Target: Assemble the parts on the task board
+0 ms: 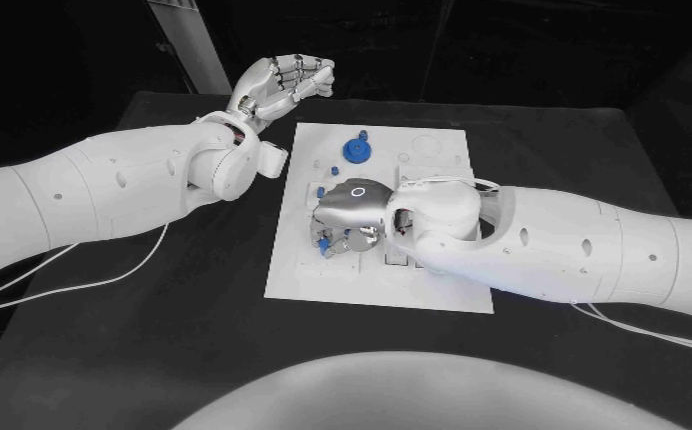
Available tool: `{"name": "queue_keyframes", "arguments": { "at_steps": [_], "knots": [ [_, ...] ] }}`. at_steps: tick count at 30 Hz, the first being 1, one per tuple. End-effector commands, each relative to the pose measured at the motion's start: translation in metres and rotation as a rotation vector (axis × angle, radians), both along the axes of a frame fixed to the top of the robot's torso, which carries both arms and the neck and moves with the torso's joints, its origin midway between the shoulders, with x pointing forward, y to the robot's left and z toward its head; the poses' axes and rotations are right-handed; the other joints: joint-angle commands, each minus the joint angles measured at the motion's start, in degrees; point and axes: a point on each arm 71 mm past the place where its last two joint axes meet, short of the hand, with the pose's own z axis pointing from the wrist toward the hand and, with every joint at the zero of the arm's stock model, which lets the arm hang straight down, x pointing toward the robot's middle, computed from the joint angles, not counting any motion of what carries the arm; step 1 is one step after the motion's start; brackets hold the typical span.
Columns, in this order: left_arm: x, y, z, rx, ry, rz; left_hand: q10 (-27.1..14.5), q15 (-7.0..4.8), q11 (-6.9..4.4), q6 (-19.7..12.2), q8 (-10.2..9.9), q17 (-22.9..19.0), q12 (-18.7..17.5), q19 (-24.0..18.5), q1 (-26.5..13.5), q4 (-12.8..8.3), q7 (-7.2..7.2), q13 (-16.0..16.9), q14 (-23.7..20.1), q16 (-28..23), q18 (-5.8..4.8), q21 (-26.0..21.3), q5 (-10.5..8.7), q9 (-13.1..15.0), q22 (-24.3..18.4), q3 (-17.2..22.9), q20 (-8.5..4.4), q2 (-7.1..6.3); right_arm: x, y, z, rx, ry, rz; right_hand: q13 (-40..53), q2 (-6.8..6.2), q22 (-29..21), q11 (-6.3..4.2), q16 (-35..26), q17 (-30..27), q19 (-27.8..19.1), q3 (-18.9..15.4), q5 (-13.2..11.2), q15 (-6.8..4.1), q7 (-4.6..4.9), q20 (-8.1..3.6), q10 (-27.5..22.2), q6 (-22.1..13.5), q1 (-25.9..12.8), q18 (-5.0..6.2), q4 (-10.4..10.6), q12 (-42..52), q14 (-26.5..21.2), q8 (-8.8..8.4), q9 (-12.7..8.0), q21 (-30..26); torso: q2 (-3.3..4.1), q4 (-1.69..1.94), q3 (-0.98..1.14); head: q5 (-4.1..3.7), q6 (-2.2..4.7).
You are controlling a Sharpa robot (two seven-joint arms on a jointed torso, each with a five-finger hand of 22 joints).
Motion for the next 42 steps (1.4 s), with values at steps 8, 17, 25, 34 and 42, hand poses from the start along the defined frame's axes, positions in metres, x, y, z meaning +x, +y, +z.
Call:
{"name": "queue_keyframes", "arguments": {
  "at_steps": [8,17,25,34,42],
  "knots": [
    [-0.0041,-0.0004,0.0110,-0.066,-0.135,-0.033,-0.38,-0.03,-0.03,-0.29,0.20,-0.05,0.30,0.39,-0.06,0.06,5.35,-0.09,-0.50,0.37,-0.93,-0.36,0.35,-0.09,-0.05,-0.26,-0.04,0.64,-0.0008,-0.0030,-0.0031,-0.055,0.002,-0.007,-0.08,-0.07,11.39,0.26,0.27,15.07,2.85,0.33,0.36,0.52,0.14,0.30,-0.18,0.18,0.53,-0.06,-0.02,-0.31,6.07,0.10,0.04,-0.42,0.02,0.05,-0.02,-0.17,-0.01],
    [-0.0042,0.0002,0.0110,-0.065,-0.134,-0.032,-0.38,-0.03,-0.03,-0.29,0.20,-0.05,0.30,0.39,-0.06,0.06,5.35,-0.09,-0.50,0.37,-0.93,-0.36,0.35,-0.09,-0.05,-0.26,-0.04,0.64,-0.0034,-0.0039,-0.0031,-0.063,-0.006,-0.011,-0.07,-0.02,11.36,0.26,0.27,15.07,2.82,0.35,0.37,0.54,0.16,0.31,-0.16,0.23,0.54,-0.05,-0.02,-0.35,6.07,0.10,0.04,-0.48,-0.01,0.05,-0.01,-0.76,-0.01],
    [-0.0041,-0.0005,0.0109,-0.066,-0.133,-0.035,-0.47,-0.02,-0.01,-0.38,0.28,-0.18,0.39,0.38,-0.01,0.06,5.36,-0.10,-0.55,0.47,-0.94,-0.39,0.41,-0.10,-0.08,-0.34,-0.04,0.71,-0.0038,-0.0054,-0.0030,-0.061,-0.015,-0.019,-0.06,0.02,11.34,0.26,0.27,15.07,2.80,0.37,0.37,0.54,0.17,0.32,-0.15,0.26,0.55,-0.04,-0.02,-0.38,6.07,0.10,0.05,-0.52,0.00,0.04,-0.02,-0.78,-0.01],
    [-0.0038,-0.0008,0.0107,-0.066,-0.132,-0.035,-0.49,-0.02,-0.01,-0.39,0.29,-0.20,0.40,0.37,0.00,0.06,5.36,-0.10,-0.56,0.48,-0.94,-0.39,0.42,-0.10,-0.09,-0.35,-0.04,0.72,-0.0028,-0.0055,-0.0033,-0.065,-0.034,-0.023,-0.06,0.07,11.32,0.28,0.27,15.07,2.79,0.40,0.36,0.55,0.18,0.34,-0.14,0.28,0.55,-0.03,-0.02,-0.43,6.07,0.09,0.04,-0.56,-0.02,0.12,-0.05,-0.88,-0.01],
    [-0.0038,-0.0016,0.0107,-0.066,-0.132,-0.037,-0.49,-0.02,-0.01,-0.39,0.29,-0.20,0.40,0.37,0.00,0.06,5.36,-0.10,-0.56,0.48,-0.94,-0.39,0.42,-0.10,-0.09,-0.35,-0.04,0.72,-0.0015,-0.0030,-0.0024,-0.054,-0.058,-0.021,-0.06,0.04,11.28,0.30,0.27,15.07,2.76,0.38,0.36,0.57,0.21,0.35,-0.17,0.24,0.54,-0.01,-0.02,-0.51,6.07,0.05,0.03,-0.62,0.00,0.08,-0.07,-0.81,-0.01]
  ]
}}
